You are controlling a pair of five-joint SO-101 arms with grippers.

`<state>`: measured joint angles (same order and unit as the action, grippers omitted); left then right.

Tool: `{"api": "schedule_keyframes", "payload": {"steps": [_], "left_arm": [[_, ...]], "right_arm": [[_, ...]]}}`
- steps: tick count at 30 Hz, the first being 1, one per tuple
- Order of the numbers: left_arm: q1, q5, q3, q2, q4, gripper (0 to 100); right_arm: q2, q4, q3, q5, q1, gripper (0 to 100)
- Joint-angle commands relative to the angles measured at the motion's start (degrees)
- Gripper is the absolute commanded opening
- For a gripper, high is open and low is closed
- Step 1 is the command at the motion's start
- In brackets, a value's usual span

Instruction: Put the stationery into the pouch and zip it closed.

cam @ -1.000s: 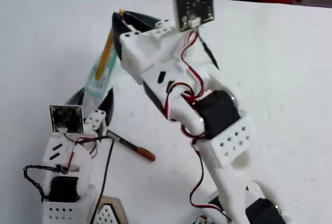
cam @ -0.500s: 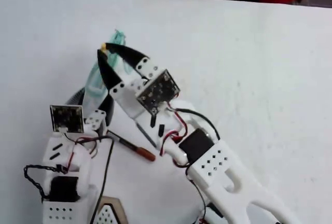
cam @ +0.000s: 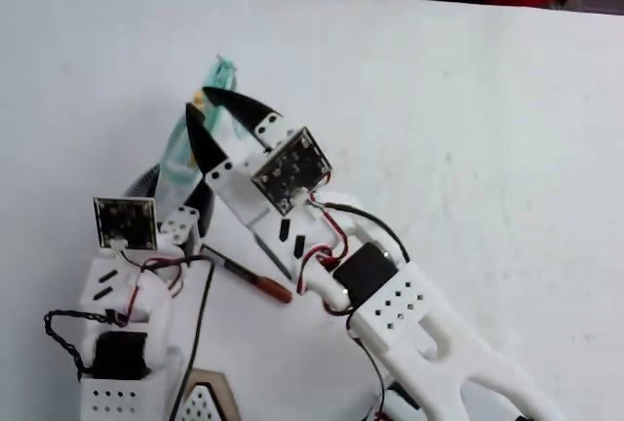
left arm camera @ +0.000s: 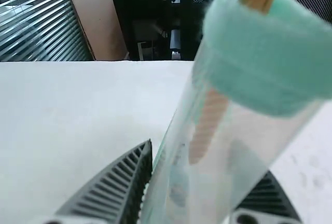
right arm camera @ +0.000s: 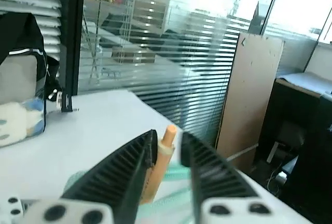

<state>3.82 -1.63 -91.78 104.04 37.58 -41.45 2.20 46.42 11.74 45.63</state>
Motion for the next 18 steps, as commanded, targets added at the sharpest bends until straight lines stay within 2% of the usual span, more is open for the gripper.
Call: {"api": "schedule_keyframes", "payload": {"steps": [1, 9, 13, 15, 18], "left_arm": [[-0.48, -0.53, 0.53, 0.13, -0.97, 24], [-0.13, -0.53, 0.53, 0.13, -0.97, 24], [3.56, 0.00, 0.88, 0.13, -1.14, 24], [6.37, 2.73, 1.05, 0.13, -2.20, 24], [14.02, 11.08, 0.97, 0.13, -4.75, 24]], "right_arm": [[0.04, 6.55, -3.87, -4.13, 0.22, 23.9], [0.13, 20.62, -17.05, -15.12, -2.42, 24.0], [0.22, 26.59, -22.51, -19.78, -6.29, 24.0], [0.22, 28.97, -23.91, -21.27, -7.69, 24.0], [0.22, 32.40, -24.62, -21.98, -9.01, 24.0]]}}
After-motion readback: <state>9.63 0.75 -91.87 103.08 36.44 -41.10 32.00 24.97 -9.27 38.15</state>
